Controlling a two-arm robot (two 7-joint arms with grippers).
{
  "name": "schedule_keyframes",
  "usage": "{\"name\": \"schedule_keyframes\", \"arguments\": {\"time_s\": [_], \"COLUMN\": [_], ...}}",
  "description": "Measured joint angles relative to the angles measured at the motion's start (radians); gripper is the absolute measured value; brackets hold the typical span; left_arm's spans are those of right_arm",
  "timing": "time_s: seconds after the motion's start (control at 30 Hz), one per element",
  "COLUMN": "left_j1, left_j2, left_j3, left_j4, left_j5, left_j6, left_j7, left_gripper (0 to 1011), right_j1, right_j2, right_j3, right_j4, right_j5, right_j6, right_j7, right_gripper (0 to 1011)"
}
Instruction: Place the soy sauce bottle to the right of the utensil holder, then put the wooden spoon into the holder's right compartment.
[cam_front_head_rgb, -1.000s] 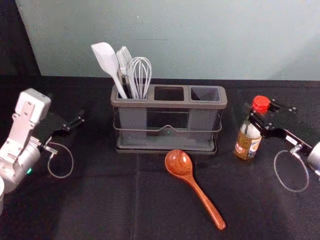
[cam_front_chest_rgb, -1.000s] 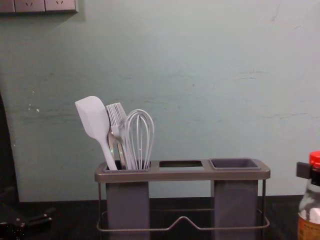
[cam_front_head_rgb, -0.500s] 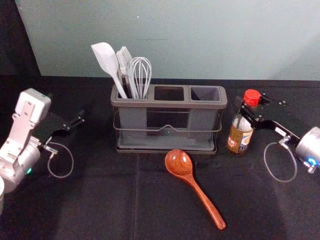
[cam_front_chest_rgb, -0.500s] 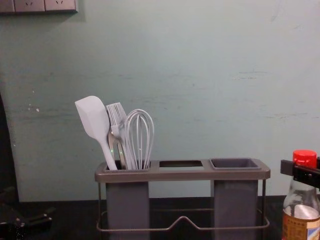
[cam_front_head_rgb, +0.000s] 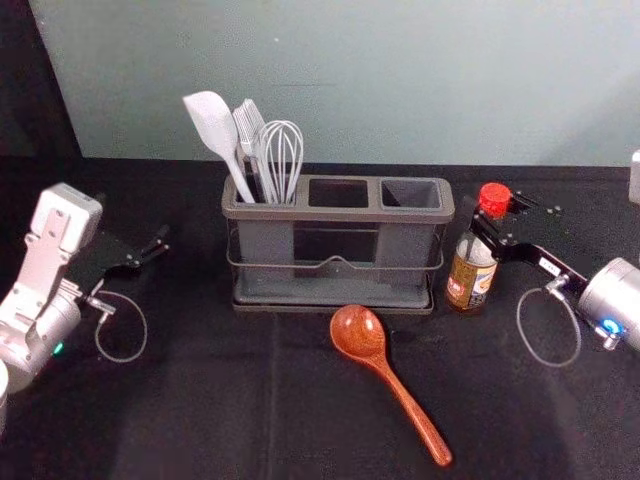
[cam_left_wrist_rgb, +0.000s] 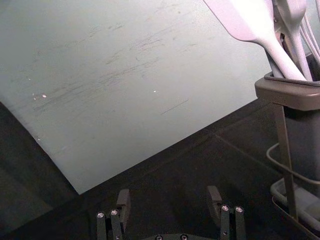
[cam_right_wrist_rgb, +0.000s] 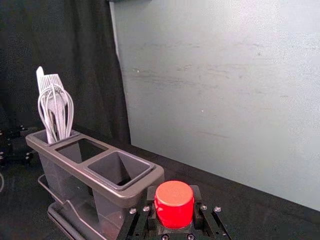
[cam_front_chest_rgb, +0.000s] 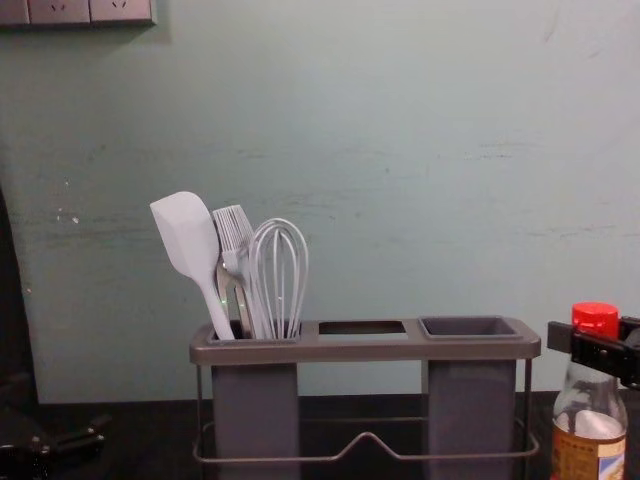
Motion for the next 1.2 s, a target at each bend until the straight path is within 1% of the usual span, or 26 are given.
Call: {"name": "schedule_keyframes", "arguments": {"time_s": [0.53,0.93,1.2], "left_j1": [0.000,0.000,0.000], "left_j2": [0.000,0.000,0.000], "left_j3": [0.000,0.000,0.000], "left_j4": [0.000,0.000,0.000], "left_j5": [0.000,0.000,0.000], "left_j6": [0.000,0.000,0.000], "left_j7": [0.000,0.000,0.000], "left_gripper": [1005,1005,1005], "right_j1": [0.016,0.036,0.048], "right_j2": [-0.014,-0.026,-0.032], "right_j3": [0.000,-0.002,-0.009], "right_j4": [0.024,0.052,0.067], "right_j5": [-0.021,-0.018,-0.017], "right_j6": [-0.014,-0.011,-0.008], "right_j7": [-0.007,0.002,0.008], "right_gripper": [382,382,382]}}
